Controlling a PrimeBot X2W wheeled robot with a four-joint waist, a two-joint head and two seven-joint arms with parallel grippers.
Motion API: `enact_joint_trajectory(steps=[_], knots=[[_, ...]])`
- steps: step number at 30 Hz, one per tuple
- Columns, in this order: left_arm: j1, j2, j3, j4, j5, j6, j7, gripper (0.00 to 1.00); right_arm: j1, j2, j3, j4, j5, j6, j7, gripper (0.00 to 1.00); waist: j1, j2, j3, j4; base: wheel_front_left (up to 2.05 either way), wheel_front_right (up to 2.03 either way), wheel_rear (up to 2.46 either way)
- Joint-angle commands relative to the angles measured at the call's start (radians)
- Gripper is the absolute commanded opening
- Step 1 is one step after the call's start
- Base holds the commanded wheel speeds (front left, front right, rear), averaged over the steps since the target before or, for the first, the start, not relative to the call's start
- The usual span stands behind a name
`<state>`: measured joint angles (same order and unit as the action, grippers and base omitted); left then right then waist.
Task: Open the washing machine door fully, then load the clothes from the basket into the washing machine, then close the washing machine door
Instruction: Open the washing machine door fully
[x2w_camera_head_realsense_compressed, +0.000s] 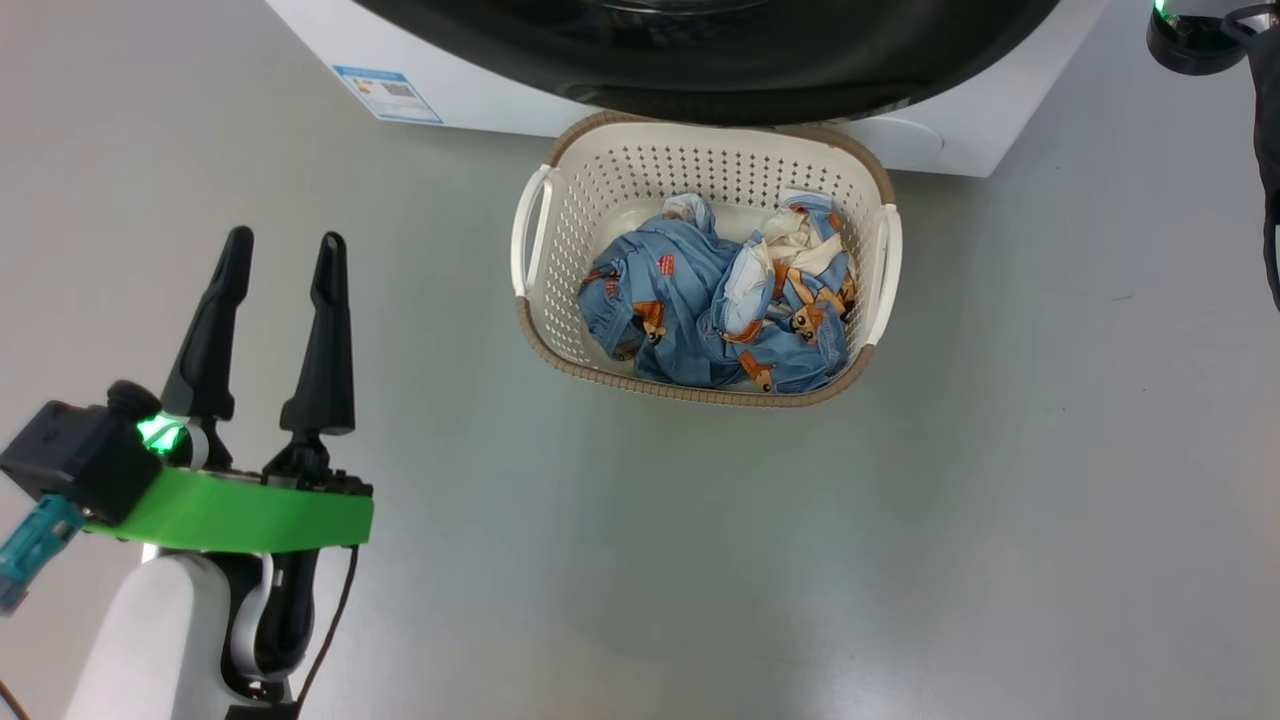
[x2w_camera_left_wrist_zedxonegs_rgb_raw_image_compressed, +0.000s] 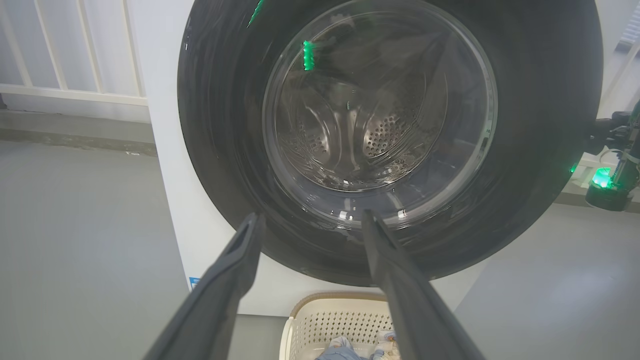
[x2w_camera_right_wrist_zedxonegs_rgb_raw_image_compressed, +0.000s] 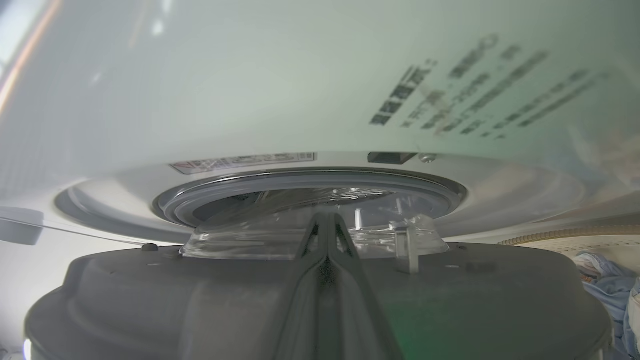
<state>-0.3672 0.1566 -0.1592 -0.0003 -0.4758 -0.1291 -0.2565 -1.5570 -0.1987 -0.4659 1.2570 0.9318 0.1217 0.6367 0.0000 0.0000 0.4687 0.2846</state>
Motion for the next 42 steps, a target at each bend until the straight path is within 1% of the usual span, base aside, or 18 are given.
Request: enact_joint_trajectory(steps=[1,5,11,21,27,31,37,39,42], knots=[[-0.006,0.032,0.036,-0.028,-0.011,-0.002,-0.005,1.0,-0.036,0.055,0.008,-0.008,-0.015,0.009,0.017,0.0,0.0,0.0,0.005,0.005,0.0,0.0,0.0],[-0.008,0.028,0.039,-0.03,-0.009,-0.002,-0.005,1.0,-0.04,0.065,0.004,0.003,-0.014,0.009,0.058,0.0,0.0,0.0,0.006,0.007,0.0,0.0,0.0],[-0.006,0.029,0.046,-0.043,-0.002,-0.002,-0.005,1.0,-0.025,0.065,-0.007,0.011,0.001,0.009,0.152,0.0,0.0,0.0,-0.01,0.001,0.0,0.0,0.0],[0.016,0.042,0.041,-0.061,0.012,-0.002,-0.005,1.0,0.086,0.07,-0.015,-0.037,0.022,0.009,0.29,0.0,0.0,0.0,-0.055,-0.028,0.0,0.0,0.0],[0.029,0.051,0.044,-0.066,0.015,-0.002,-0.005,1.0,0.151,0.098,-0.015,-0.058,0.027,0.009,0.371,0.0,0.0,0.0,-0.077,-0.041,0.0,0.0,0.0],[0.033,0.057,0.041,-0.064,0.016,-0.002,-0.005,1.0,0.196,0.126,-0.004,-0.085,0.032,0.009,0.445,0.0,0.0,0.0,-0.094,-0.048,0.0,0.0,0.0],[0.045,0.061,0.035,-0.065,0.021,-0.002,-0.005,1.0,0.281,0.147,0.035,-0.15,0.056,0.009,0.595,0.0,0.0,0.0,-0.124,-0.055,0.0,0.0,0.0],[0.049,0.062,0.029,-0.064,0.021,-0.002,-0.005,1.0,0.309,0.148,0.063,-0.167,0.093,0.009,0.65,0.0,0.0,0.0,-0.136,-0.051,0.0,0.0,0.0],[0.054,0.064,0.024,-0.061,0.021,-0.002,-0.005,1.0,0.352,0.148,0.135,-0.196,0.178,0.009,0.706,0.0,0.0,0.0,-0.154,-0.047,0.0,0.0,0.0]])
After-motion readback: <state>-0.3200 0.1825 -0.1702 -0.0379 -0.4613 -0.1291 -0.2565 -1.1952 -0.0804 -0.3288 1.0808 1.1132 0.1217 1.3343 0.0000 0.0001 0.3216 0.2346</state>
